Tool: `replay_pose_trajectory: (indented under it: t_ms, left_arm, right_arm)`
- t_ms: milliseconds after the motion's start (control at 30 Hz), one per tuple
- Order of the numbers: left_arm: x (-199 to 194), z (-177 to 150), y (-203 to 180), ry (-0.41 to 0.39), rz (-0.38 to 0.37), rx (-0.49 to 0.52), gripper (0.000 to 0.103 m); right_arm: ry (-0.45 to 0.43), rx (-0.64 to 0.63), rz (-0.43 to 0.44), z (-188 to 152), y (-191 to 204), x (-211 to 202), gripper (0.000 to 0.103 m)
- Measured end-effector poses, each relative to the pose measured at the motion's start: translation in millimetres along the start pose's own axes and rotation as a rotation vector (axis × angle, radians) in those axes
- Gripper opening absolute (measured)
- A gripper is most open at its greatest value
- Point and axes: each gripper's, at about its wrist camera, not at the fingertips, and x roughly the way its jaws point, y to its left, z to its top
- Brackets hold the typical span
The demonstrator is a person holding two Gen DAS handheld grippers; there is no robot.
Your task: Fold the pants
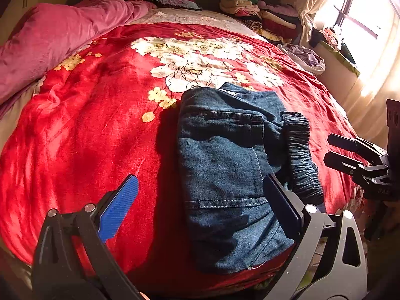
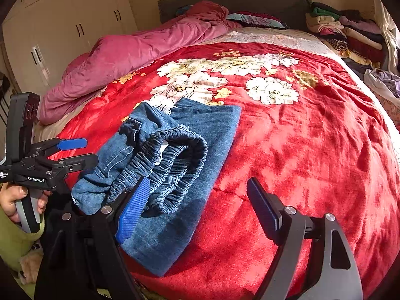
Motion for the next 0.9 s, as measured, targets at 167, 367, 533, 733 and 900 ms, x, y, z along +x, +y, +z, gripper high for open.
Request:
replay_pose_trajectory:
  t_ms: [167, 367, 533, 733, 900]
  left_arm:
    - [10, -2, 4, 0.02, -0.002, -0.018, 0.093]
    - [20, 1, 5, 0.021, -0.02, -0.038, 0.093]
    - [34, 6, 1, 0.036, -0.079, -0.049, 0.086]
    - [51, 14, -11, 0.052, -0.098, -0.025, 0.065]
    - [46, 19, -22, 0.042, -0.096, 0.011, 0.039]
  right_arm:
    - [0.014, 0.032, 0.009, -1, -4, 9, 0.079]
    - [0.021, 0.059, 0.018, 1, -8, 19, 0.075]
    - [0.067, 0.093, 0.073, 4, -14, 40, 0.063]
    - [0.085, 0.128, 0.153, 12, -19, 62, 0.063]
    - [0.042, 0.089, 0.21, 17, -14, 61, 0.033]
